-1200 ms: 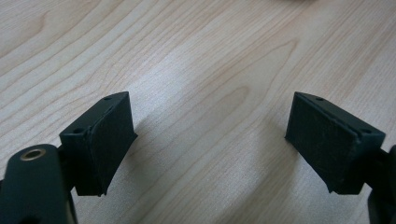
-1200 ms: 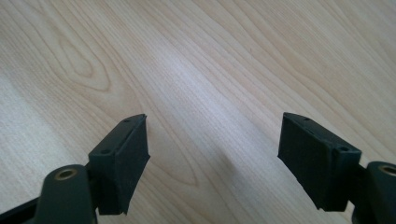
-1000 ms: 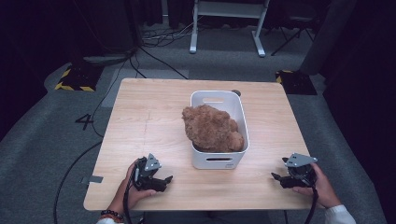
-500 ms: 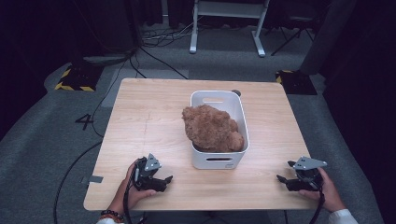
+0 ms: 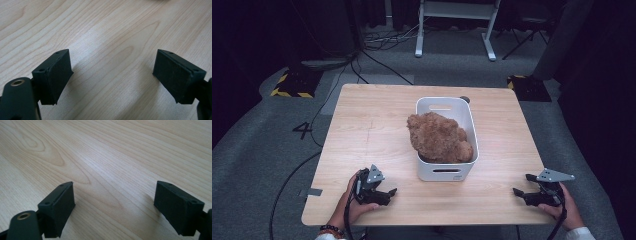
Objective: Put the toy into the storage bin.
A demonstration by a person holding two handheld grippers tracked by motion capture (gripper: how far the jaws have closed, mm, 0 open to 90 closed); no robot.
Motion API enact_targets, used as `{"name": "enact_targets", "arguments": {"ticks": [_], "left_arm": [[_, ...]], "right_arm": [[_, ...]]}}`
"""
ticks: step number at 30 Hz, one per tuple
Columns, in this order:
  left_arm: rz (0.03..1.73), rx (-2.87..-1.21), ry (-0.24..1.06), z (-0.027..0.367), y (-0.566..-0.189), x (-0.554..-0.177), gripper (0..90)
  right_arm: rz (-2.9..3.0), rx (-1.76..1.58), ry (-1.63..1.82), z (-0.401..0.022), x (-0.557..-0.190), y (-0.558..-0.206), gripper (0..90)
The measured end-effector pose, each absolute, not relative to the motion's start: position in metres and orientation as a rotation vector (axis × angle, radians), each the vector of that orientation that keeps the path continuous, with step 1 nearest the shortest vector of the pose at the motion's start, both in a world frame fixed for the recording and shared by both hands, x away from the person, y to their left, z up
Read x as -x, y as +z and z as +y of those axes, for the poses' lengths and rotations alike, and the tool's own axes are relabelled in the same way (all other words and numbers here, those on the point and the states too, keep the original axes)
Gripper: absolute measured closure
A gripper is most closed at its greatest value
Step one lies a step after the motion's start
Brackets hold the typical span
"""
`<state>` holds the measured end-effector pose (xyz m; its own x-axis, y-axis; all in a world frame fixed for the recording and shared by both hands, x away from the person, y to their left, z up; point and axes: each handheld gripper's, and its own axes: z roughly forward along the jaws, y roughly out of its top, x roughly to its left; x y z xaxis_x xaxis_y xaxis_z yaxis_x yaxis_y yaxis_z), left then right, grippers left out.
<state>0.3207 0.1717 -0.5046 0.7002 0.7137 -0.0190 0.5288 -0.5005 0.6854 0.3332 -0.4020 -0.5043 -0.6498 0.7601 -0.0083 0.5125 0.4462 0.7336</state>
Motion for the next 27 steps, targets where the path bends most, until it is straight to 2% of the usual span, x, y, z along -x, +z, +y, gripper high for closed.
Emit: {"name": "enact_targets", "arguments": {"ticks": [27], "left_arm": [[0.938, -2.226, 0.345, 0.1713, -0.5046, -0.3216, 15.0]], "right_arm": [[2.353, -1.097, 1.026, -0.4018, -0.3350, -0.5051, 14.7]]}}
